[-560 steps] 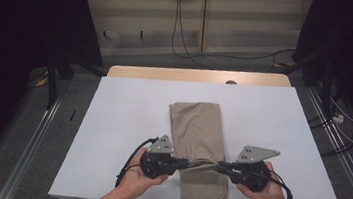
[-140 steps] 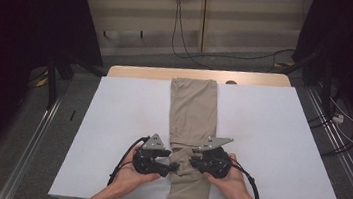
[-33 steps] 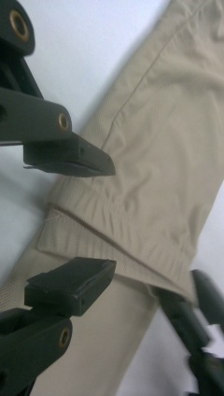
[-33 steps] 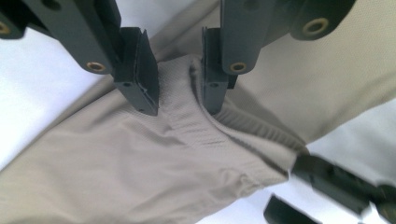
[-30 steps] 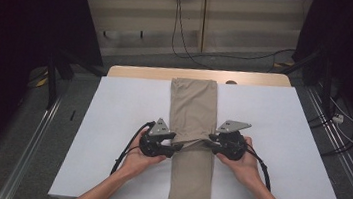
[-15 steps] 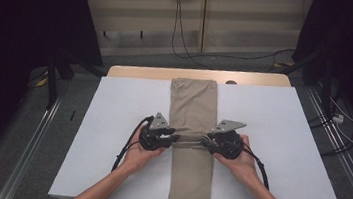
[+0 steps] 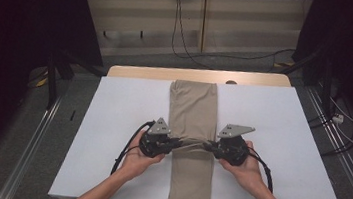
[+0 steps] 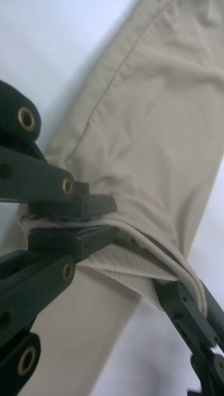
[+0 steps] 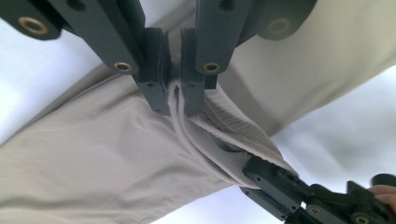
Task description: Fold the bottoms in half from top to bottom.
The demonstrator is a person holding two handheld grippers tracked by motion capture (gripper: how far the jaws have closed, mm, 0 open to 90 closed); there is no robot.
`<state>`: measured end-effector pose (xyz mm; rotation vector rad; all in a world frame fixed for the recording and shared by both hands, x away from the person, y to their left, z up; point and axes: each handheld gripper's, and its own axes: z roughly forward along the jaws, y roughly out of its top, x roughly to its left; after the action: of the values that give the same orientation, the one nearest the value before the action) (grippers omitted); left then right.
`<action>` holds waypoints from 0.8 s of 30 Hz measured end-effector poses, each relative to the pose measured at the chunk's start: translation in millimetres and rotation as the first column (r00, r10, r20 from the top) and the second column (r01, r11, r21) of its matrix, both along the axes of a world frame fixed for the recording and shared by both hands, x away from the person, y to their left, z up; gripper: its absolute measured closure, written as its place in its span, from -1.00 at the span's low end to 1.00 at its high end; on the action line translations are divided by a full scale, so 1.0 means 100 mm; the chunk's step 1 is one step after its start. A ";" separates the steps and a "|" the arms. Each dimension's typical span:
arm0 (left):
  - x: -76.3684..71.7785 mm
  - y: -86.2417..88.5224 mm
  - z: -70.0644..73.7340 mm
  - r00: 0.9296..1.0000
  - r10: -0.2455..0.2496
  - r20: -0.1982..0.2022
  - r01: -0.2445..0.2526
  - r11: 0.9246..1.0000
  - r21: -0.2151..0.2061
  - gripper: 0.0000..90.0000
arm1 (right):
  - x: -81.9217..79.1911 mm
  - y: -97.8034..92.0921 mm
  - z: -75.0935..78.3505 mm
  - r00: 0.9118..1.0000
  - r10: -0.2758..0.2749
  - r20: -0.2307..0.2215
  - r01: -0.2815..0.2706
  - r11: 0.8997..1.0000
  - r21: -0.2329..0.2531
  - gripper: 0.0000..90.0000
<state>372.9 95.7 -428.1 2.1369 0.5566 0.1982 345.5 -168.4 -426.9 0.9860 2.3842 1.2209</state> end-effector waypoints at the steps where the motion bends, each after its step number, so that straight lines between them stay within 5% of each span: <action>1: -0.06 0.01 0.01 1.000 -0.012 -0.002 0.012 1.000 0.004 0.89 | -0.07 -0.01 0.01 1.000 0.010 0.000 -0.010 1.000 0.003 0.86; 11: -0.66 0.08 0.01 0.989 -0.138 -0.047 0.138 0.990 0.011 0.89 | -0.76 -0.05 0.02 0.996 0.081 -0.029 -0.080 0.997 0.015 0.86; 24: -1.29 0.15 0.10 0.970 -0.222 -0.103 0.224 0.974 0.014 0.90 | -1.40 -0.04 0.04 0.985 0.161 -0.067 -0.158 0.986 0.044 0.86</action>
<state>244.3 110.4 -418.2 2.2238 0.3679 -0.0283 205.6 -172.9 -422.7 0.8769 2.5462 1.3118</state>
